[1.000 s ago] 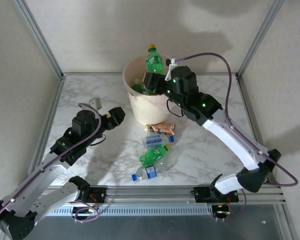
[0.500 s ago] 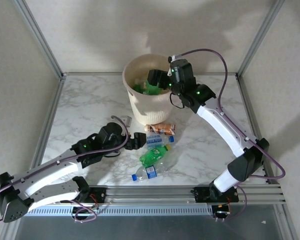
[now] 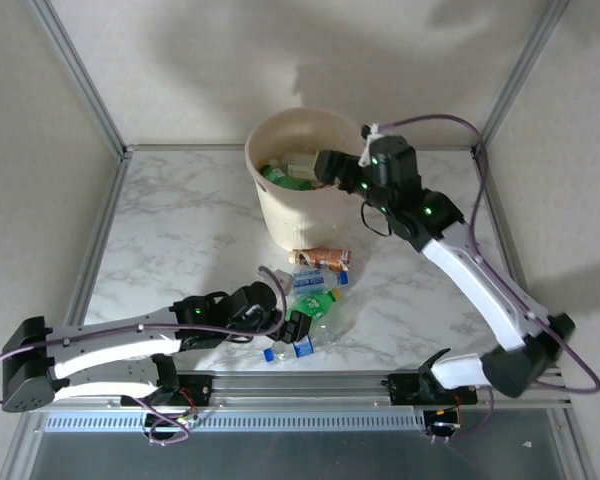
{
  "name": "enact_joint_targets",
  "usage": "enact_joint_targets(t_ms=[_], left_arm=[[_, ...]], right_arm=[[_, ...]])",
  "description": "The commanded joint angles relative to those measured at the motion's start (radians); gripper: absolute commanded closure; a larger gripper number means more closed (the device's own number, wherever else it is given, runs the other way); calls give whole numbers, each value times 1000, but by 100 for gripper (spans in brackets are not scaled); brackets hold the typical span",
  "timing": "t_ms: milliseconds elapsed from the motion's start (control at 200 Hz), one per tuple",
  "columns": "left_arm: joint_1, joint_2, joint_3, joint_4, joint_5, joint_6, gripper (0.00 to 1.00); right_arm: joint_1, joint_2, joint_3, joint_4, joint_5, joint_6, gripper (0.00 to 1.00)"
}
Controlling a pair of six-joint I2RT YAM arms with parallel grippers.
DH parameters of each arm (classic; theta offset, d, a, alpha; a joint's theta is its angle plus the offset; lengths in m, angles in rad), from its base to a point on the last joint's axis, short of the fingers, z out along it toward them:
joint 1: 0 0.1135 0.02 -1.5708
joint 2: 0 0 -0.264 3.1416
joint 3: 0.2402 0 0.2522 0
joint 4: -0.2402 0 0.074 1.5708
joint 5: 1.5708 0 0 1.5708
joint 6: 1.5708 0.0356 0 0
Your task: Put the plastic bottles in the bin
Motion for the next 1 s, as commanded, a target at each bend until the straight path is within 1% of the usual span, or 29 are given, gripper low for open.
enact_joint_targets(t_ms=[0,200,386,466,566,726,996], left_arm=[[-53,44,-20,-39,-51,12,3],[-161,101,-29,-63,-58,-15,3],[-221,128,-45,-90,-93,-68,5],[-226,149,-55,-84,-121,-74,4],[-226,205,-37,-79,-184,-74,4],[-226,285,-37,-43,-206,-52,5],[-225,349,-22,14,-200,-17,15]], right_arm=[[-4,-128,-108,-3,39,37,15],[-4,-291,-268,-55,71,79,14],[-4,-378,-361,-72,75,115,14],[-4,-401,-400,-65,67,132,14],[-4,-422,-445,-51,56,153,14],[-4,-459,-504,-53,42,186,14],[-4,-543,-604,-93,43,238,15]])
